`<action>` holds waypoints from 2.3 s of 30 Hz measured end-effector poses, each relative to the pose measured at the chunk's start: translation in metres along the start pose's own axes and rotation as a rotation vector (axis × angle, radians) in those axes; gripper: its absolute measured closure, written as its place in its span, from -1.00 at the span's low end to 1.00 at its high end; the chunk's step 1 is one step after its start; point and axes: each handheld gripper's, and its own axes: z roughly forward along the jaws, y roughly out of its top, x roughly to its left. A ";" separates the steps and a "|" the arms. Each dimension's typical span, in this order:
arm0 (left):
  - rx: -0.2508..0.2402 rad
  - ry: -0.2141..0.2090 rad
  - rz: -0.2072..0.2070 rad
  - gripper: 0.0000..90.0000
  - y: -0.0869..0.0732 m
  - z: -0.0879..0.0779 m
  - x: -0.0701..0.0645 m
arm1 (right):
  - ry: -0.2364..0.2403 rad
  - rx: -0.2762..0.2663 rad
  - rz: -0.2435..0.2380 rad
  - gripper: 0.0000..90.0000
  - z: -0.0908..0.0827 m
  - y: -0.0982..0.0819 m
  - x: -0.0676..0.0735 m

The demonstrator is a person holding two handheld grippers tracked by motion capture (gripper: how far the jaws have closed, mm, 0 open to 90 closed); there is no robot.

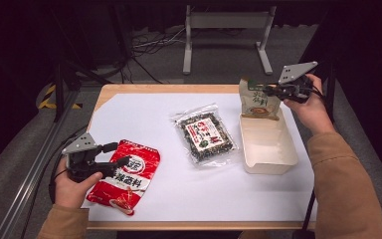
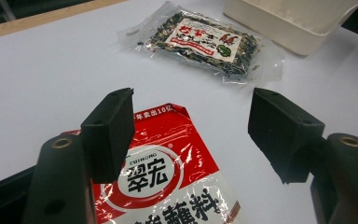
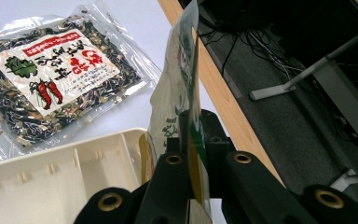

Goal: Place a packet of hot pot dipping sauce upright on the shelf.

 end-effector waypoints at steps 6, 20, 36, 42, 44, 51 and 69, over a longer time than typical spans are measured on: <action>0.001 -0.001 -0.002 -0.28 0.000 0.001 0.000 | 0.004 0.024 0.001 1.00 0.006 -0.003 0.001; 0.003 0.002 -0.001 -0.28 -0.001 0.001 0.002 | 0.022 0.069 0.082 0.98 0.018 -0.018 0.002; 0.009 -0.010 0.002 -0.28 0.001 0.006 0.004 | -0.027 0.149 0.221 0.81 0.015 -0.031 0.004; 0.007 -0.017 0.002 -0.29 0.002 0.010 0.005 | -0.056 0.157 0.248 0.64 0.013 -0.030 0.007; 0.013 -0.010 0.012 -0.30 0.003 0.011 0.006 | -0.069 0.134 0.268 0.43 0.011 -0.031 0.008; -0.003 0.021 0.039 -0.35 0.005 0.014 0.011 | -0.128 0.059 0.321 -0.07 -0.004 -0.026 0.015; 0.024 0.043 -0.007 -0.47 0.000 0.010 0.028 | -0.092 -0.198 0.346 -0.19 -0.050 -0.006 0.088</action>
